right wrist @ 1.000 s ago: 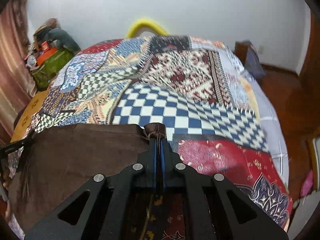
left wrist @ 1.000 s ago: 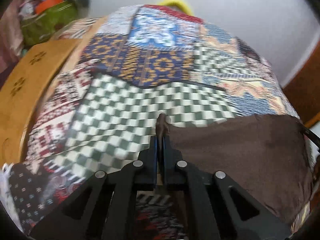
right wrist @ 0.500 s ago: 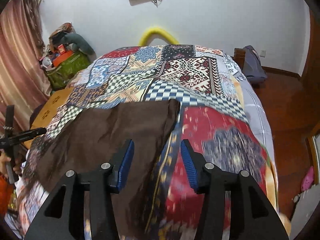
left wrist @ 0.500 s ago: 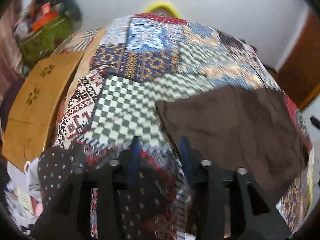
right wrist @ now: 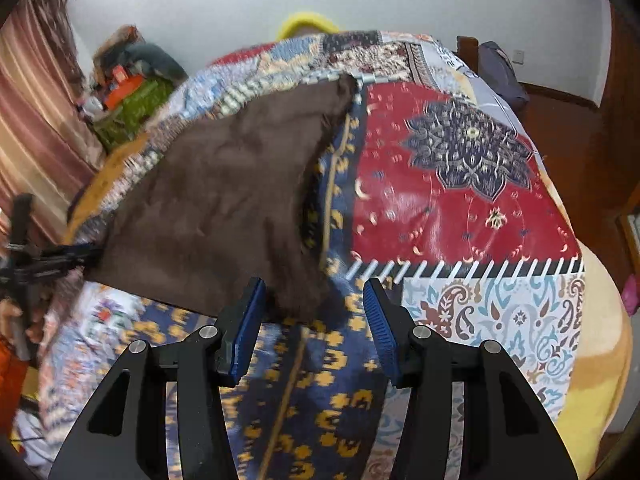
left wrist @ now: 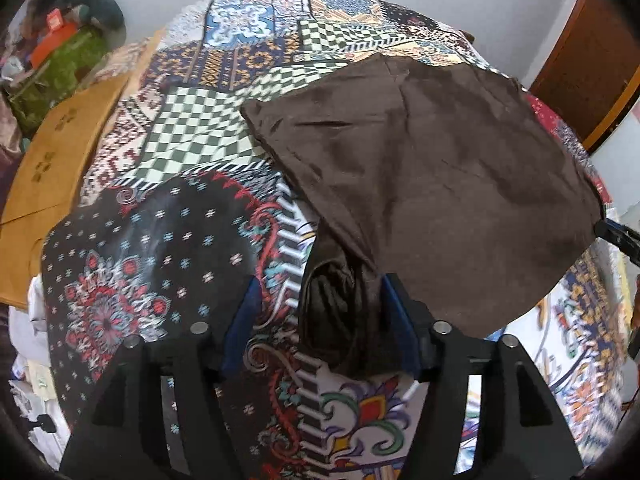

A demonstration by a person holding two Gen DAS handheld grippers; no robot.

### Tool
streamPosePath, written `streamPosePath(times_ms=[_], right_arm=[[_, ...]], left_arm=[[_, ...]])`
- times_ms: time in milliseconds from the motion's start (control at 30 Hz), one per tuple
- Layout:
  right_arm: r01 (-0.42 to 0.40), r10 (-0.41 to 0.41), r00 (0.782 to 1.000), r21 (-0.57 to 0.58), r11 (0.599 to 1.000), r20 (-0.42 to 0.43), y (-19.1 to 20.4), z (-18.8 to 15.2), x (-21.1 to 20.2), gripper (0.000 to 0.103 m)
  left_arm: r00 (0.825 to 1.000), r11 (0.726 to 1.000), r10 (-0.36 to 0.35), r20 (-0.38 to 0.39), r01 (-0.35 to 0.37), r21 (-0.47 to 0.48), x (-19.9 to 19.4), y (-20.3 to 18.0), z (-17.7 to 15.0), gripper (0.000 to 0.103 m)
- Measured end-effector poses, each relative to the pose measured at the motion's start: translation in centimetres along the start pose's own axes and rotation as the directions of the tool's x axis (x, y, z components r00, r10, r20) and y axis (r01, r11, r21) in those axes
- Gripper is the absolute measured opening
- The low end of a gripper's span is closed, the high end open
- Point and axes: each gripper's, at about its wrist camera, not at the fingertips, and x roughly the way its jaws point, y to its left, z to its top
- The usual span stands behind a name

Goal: Fold small clothes

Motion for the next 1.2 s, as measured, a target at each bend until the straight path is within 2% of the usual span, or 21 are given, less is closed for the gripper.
streamPosePath(times_ms=[167,233,267,400,533,667,733,833,933,1033,1100,1167,1200], right_arm=[[0.074,-0.074,0.997,-0.014,0.997,0.011,-1.7,0.7,0.5,0.022],[0.194,-0.193,0.981,-0.052,0.980,0.030,-2.3,0.9,0.3,0.016],[0.214,-0.213,0.977,-0.059,0.975,0.025,-2.7,1.0,0.1,0.016],[0.116,-0.117,0.993,0.029,0.993,0.022,-3.7,0.6,-2.0,0.017],[0.008,-0.011,0.999,0.062,0.998,0.044,-2.0,-0.4,-3.6,0.044],[-0.138,0.138,0.990,0.097,0.986,0.016,0.6,-1.4,-2.5,0.044],[-0.182,0.185,0.983,0.124,0.975,-0.013,1.4,-1.5,-1.1,0.044],[-0.243,0.264,0.962,0.230,0.942,-0.066,1.9,-1.5,1.6,0.045],[-0.222,0.235,0.972,0.222,0.949,-0.033,2.5,-0.5,2.2,0.045],[-0.213,0.224,0.974,0.256,0.943,-0.016,2.3,0.0,2.6,0.043],[-0.200,0.212,0.977,0.262,0.944,-0.017,2.0,0.7,3.1,0.037],[-0.174,0.184,0.983,0.242,0.954,-0.017,1.7,1.1,3.1,0.017],[-0.163,0.171,0.985,0.236,0.958,-0.017,1.6,1.1,3.0,0.012]], left_arm=[[0.999,0.999,0.048,0.000,-0.048,0.005,0.1,0.3,-0.4,0.064],[0.996,0.996,0.092,0.003,-0.092,0.018,0.1,0.3,-0.6,0.064],[0.996,0.996,0.093,0.001,-0.093,0.012,0.1,0.4,-0.7,0.064],[0.998,0.998,0.067,-0.003,-0.067,0.017,-0.4,0.4,-1.2,0.064],[0.998,0.997,0.055,-0.003,-0.055,0.048,-0.9,-0.2,-2.0,0.064],[0.999,0.998,0.045,0.008,-0.045,0.039,-2.0,-0.1,-2.7,0.064],[0.999,0.999,0.040,0.026,-0.040,0.024,-2.8,0.2,-2.9,0.064],[0.998,0.999,0.026,0.059,-0.028,0.024,-4.3,0.6,-3.0,0.064],[0.994,0.999,0.047,0.096,-0.049,0.020,-5.9,1.3,-2.8,0.064],[0.991,0.998,0.061,0.121,-0.061,-0.003,-6.9,2.2,-2.3,0.064],[0.989,0.999,0.052,0.138,-0.049,-0.023,-7.4,2.9,-1.6,0.064],[0.988,0.998,0.052,0.148,-0.048,-0.028,-7.5,3.2,-1.0,0.064],[0.987,0.998,0.059,0.151,-0.056,-0.027,-7.4,3.4,-0.3,0.064]])
